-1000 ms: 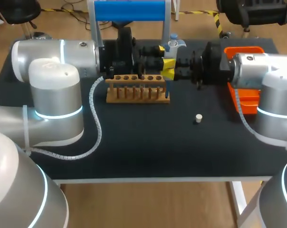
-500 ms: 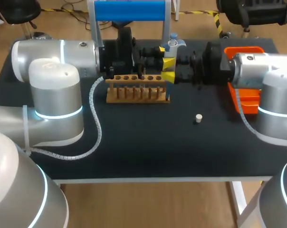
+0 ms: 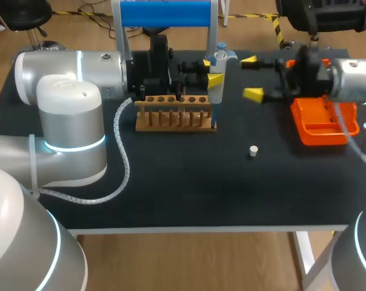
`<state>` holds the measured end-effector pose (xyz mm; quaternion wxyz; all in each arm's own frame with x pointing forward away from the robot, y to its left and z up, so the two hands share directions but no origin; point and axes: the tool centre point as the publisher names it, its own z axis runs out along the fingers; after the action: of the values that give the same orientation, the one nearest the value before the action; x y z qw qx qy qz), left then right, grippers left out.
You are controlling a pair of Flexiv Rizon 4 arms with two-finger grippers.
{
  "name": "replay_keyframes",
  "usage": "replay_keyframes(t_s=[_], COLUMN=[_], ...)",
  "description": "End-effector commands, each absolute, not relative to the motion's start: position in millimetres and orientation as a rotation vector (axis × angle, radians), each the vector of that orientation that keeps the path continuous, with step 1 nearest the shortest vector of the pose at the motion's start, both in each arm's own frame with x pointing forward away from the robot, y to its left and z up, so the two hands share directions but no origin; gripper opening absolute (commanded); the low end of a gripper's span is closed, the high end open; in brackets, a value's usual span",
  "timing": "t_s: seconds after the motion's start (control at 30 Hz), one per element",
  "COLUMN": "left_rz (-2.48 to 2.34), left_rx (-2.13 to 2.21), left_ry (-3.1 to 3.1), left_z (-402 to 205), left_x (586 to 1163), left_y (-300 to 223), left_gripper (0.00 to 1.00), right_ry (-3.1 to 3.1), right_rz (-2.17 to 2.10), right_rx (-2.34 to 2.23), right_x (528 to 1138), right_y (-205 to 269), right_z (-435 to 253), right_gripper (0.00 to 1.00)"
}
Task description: Invert the test tube, pick up the pipette, mount the tip to pipette, aspirate from beaker and dispense into the tube, eject the tip, return the pipette, and cap with the stopper.
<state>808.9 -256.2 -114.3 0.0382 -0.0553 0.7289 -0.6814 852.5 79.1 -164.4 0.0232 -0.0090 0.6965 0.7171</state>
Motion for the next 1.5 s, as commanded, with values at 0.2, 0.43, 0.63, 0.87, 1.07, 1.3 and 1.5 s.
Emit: replay_keyframes(t_s=[0.2, 0.43, 0.63, 0.87, 1.07, 1.3, 1.5], left_rz=[-2.088, -2.088, -2.088, -2.088, -2.088, -2.088, -2.088], left_rx=[-0.173, -0.173, -0.173, -0.173, -0.173, -0.173, -0.173], left_ry=[2.235, 2.235, 2.235, 2.235, 2.235, 2.235, 2.235], left_z=[-114, -114, -114, -114, -114, -114, -114], left_x=[809, 809, 809, 809, 809, 809, 809], left_y=[-258, -258, -258, -258, -258, -258, -258], left_gripper=[0.0, 0.0, 0.0, 0.0, 0.0, 0.0, 0.0], right_ry=[2.271, 2.305, 2.334, 2.355, 2.354, 2.363, 2.362], right_rz=[2.055, 1.922, 1.834, 1.759, 1.735, 1.714, 1.695], right_rx=[0.131, 0.227, 0.27, 0.302, 0.32, 0.329, 0.34], right_x=[918, 975, 1009, 1040, 1055, 1064, 1064], right_y=[16, 20, 47, 78, 98, 117, 119], right_z=[-173, -172, -168, -166, -164, -164, -161], right_gripper=[1.0, 1.0, 1.0, 1.0, 1.0, 1.0, 1.0])
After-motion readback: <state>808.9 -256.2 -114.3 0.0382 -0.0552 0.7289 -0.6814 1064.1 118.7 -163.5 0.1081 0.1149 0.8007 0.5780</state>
